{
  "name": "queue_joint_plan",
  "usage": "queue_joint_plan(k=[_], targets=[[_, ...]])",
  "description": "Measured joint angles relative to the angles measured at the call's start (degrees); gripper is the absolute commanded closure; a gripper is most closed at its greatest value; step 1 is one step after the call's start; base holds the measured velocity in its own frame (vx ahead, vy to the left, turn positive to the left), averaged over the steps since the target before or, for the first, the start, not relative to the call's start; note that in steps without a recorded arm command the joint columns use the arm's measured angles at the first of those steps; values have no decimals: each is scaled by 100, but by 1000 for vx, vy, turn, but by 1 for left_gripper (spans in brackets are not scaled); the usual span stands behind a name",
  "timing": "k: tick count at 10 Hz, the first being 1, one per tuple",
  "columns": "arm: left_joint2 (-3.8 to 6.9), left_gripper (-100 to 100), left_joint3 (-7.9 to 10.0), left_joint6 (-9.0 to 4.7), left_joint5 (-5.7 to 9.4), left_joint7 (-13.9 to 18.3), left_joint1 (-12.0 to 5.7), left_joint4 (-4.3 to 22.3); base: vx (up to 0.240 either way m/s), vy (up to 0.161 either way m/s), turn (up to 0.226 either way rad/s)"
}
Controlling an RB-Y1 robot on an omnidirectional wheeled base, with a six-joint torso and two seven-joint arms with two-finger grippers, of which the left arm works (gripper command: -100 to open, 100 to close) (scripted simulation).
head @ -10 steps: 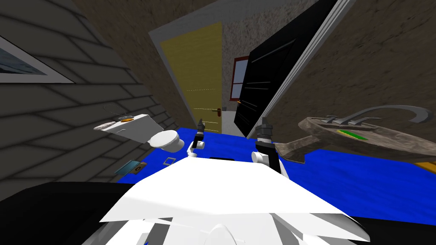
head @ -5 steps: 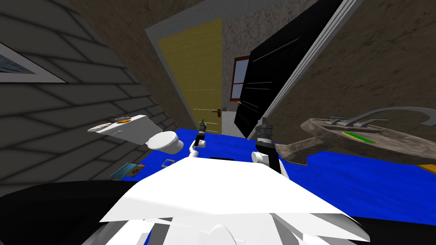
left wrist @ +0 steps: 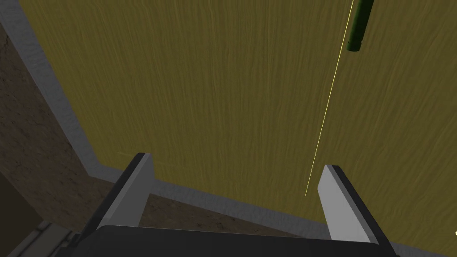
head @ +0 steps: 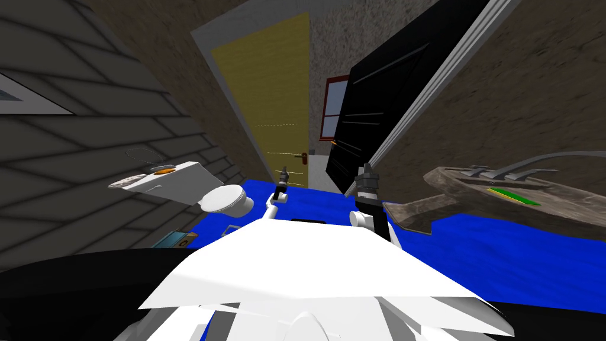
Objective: Push the door open
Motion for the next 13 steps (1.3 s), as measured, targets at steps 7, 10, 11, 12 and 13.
queue_joint_plan(k=[7, 10, 11, 12, 13], targets=[[-96, -100, 57, 68, -35, 27, -749, 1205, 101, 12, -4], [-151, -100, 82, 60, -48, 39, -1053, 1730, 94, 13, -4], [-181, -100, 91, 75, -54, 37, -1143, 1871, 109, 11, -5], [-197, -100, 92, 101, -60, 41, -1207, 1974, 104, 10, -1], [-208, -100, 97, 93, -62, 52, -1293, 2135, 85, 6, -2]])
